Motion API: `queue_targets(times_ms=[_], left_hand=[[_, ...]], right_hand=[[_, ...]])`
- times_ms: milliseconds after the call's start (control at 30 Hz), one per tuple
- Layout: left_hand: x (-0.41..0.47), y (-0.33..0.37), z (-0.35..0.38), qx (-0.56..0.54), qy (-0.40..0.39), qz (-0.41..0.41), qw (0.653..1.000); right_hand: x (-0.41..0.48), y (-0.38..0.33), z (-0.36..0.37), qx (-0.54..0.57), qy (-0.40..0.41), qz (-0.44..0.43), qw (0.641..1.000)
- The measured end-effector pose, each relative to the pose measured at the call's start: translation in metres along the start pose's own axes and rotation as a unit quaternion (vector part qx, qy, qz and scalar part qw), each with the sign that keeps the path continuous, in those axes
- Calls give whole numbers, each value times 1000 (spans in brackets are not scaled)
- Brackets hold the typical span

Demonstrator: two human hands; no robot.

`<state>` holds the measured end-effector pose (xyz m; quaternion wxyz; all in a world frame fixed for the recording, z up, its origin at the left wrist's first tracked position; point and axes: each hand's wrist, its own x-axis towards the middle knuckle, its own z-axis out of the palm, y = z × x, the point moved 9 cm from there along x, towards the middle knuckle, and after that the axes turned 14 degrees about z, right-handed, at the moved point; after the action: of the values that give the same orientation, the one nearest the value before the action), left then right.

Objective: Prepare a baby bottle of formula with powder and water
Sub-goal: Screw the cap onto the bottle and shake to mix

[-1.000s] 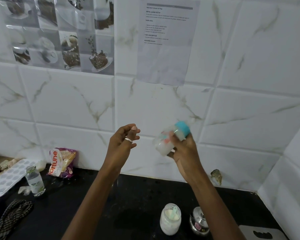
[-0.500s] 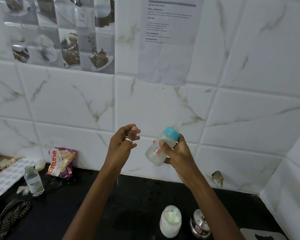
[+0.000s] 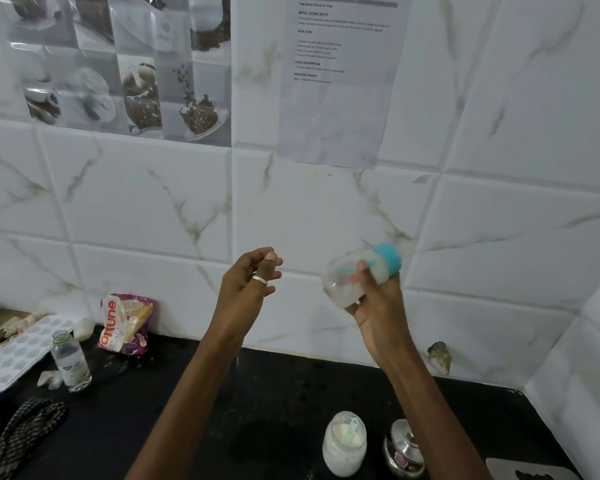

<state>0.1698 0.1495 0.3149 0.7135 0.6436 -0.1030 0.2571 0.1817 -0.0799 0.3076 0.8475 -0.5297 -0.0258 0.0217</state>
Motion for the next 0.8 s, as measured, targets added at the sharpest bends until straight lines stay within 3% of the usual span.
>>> queue_targets(times_ms=[67, 100, 233, 367, 400, 500, 533, 667, 700, 800], left_hand=[[1, 0, 0, -1, 4, -1, 1000], [2, -1, 0, -2, 5, -1, 1000], [0, 0, 1, -2, -2, 3, 1000], [1, 0, 0, -4, 1, 3, 1000], [1, 1, 0, -6, 1, 2, 1000], [-1, 0, 2, -5, -4, 3, 1000], [-1, 0, 2, -2, -5, 3, 1000], [1, 1, 1, -5, 1, 0, 1000], [1, 1, 2, -7, 2, -1, 1000], [-1, 2, 3, -3, -2, 4, 1000]], right_hand=[[-4, 12, 11, -150, -21, 29, 988], [-5, 13, 11, -167, -23, 28, 985], [-5, -9, -4, 44, 18, -16, 999], [-9, 4, 10, -138, -11, 9, 990], [-9, 5, 9, -136, -8, 7, 991], [-7, -6, -4, 33, 22, -18, 999], [-8, -8, -5, 39, 32, -26, 998], [-11, 6, 12, -163, -8, -3, 987], [-10, 5, 11, -155, 0, -3, 988], [-9, -5, 1, 17, 25, -1, 1000]])
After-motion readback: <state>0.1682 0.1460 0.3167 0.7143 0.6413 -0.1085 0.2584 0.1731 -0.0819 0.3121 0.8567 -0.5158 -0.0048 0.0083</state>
